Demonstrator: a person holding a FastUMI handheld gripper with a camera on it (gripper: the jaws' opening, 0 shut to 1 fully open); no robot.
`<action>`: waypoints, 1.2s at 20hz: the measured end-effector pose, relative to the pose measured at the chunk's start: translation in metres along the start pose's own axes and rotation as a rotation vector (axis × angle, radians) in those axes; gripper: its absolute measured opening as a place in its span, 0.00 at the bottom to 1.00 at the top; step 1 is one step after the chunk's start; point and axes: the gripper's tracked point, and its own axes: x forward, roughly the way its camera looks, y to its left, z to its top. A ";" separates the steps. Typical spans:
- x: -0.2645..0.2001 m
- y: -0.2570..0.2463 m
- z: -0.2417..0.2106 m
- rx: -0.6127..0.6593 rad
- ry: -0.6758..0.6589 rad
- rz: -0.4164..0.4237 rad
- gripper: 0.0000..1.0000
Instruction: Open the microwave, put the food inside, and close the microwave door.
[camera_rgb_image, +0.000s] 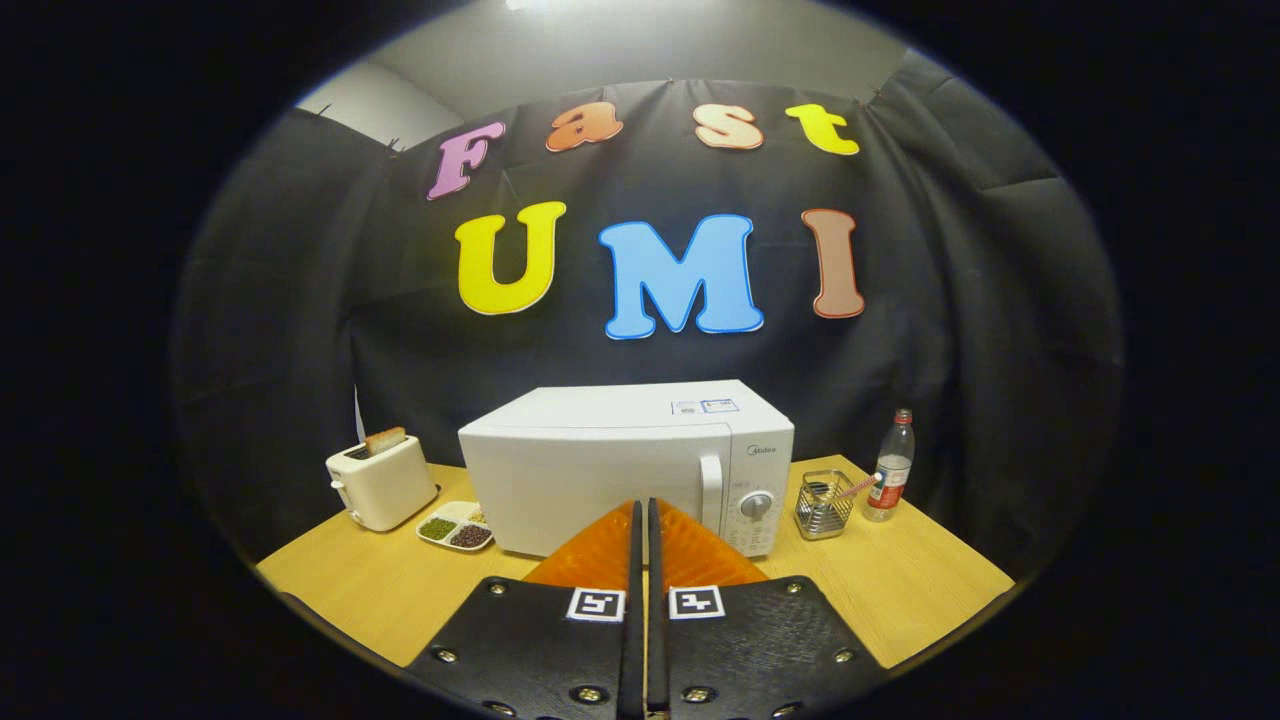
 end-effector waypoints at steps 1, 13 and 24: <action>-0.010 -0.001 0.000 0.002 -0.007 -0.005 0.02; -0.094 0.000 0.004 0.004 -0.075 0.018 0.97; -0.107 -0.009 0.017 -0.051 -0.108 0.019 0.97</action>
